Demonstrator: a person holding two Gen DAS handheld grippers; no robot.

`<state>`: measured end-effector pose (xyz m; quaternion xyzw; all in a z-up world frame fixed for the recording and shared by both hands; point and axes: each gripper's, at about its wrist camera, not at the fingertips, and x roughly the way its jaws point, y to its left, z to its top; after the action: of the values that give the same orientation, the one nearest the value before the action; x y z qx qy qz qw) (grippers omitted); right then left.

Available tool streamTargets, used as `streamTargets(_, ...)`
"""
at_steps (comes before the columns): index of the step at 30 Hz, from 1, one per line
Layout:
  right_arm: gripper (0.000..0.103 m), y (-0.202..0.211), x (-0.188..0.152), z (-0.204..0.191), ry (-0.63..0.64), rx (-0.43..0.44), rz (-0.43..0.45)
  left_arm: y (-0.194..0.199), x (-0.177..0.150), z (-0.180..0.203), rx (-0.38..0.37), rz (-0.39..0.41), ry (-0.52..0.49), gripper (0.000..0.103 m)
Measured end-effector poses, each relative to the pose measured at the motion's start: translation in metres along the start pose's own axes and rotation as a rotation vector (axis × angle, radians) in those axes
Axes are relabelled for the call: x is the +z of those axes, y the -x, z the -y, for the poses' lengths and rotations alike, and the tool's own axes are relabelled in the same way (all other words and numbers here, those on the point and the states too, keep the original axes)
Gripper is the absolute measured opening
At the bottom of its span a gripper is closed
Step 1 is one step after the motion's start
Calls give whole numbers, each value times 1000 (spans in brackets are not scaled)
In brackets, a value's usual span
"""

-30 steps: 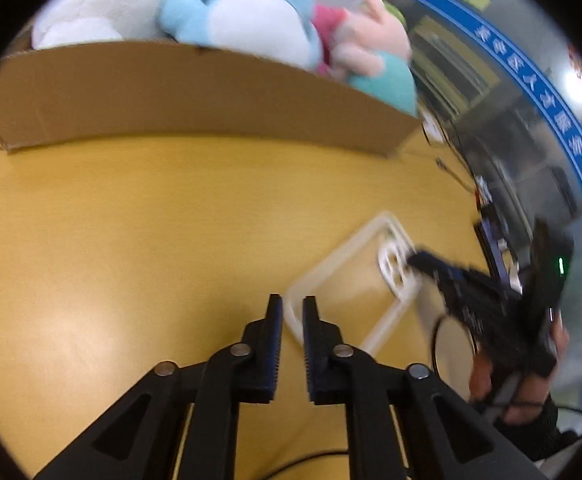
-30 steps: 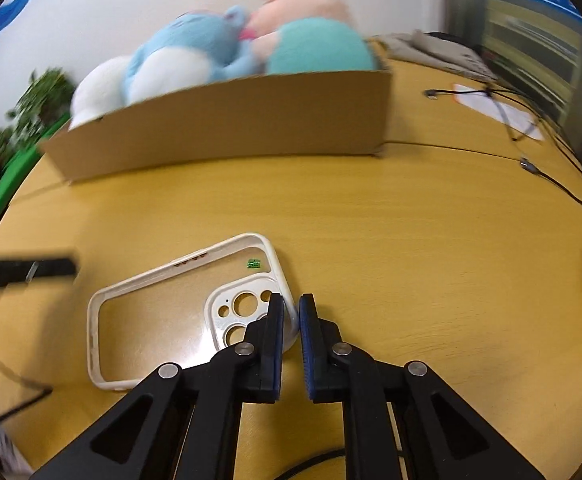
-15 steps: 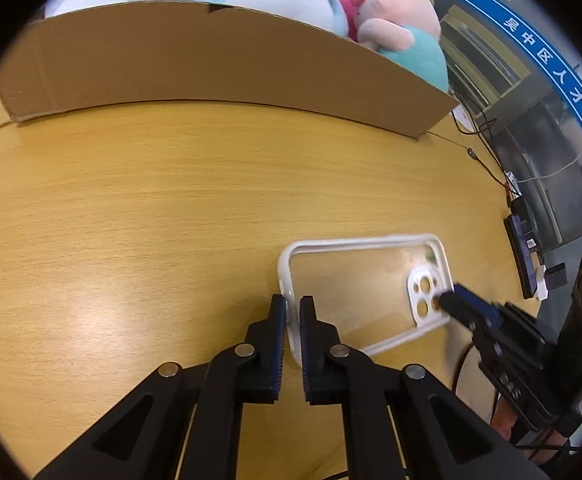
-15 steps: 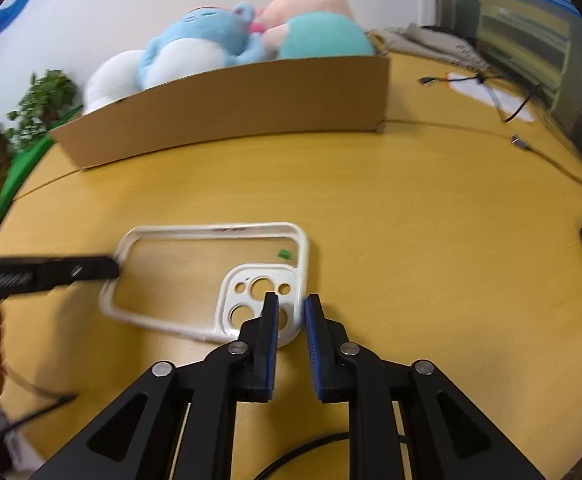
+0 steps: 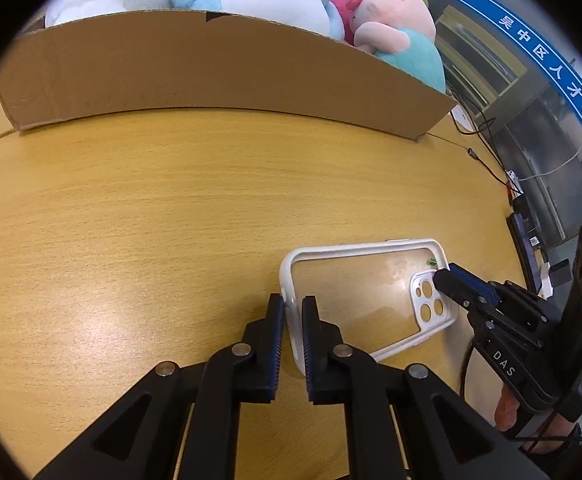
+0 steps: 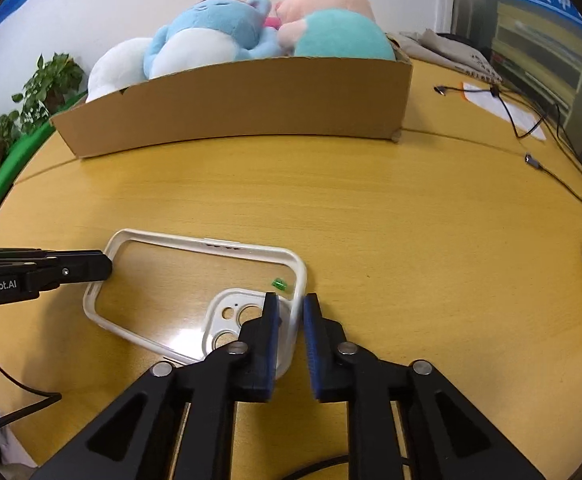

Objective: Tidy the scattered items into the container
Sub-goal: 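Grasp the phone case rim with both grippers and lift it, then carry the phone case over the box and open both grippers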

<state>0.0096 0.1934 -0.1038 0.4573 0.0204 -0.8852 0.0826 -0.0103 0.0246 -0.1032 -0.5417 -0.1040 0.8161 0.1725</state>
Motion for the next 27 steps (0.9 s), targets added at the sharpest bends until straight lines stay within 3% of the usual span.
streamTargets(7, 9, 9, 8, 3, -14, 14, 18, 21, 4, -1, -18, 37, 1, 7)
streamTargets(13, 9, 38, 49, -11, 26, 37, 114, 72, 31, -4, -22, 143, -3, 7)
streamTargets(21, 8, 69, 154, -32, 99, 50, 277, 136, 119, -8, 20, 303, -59, 7)
streamTargets(27, 8, 62, 253, -40, 122, 64, 345, 141, 208, -16, 55, 373, -90, 7)
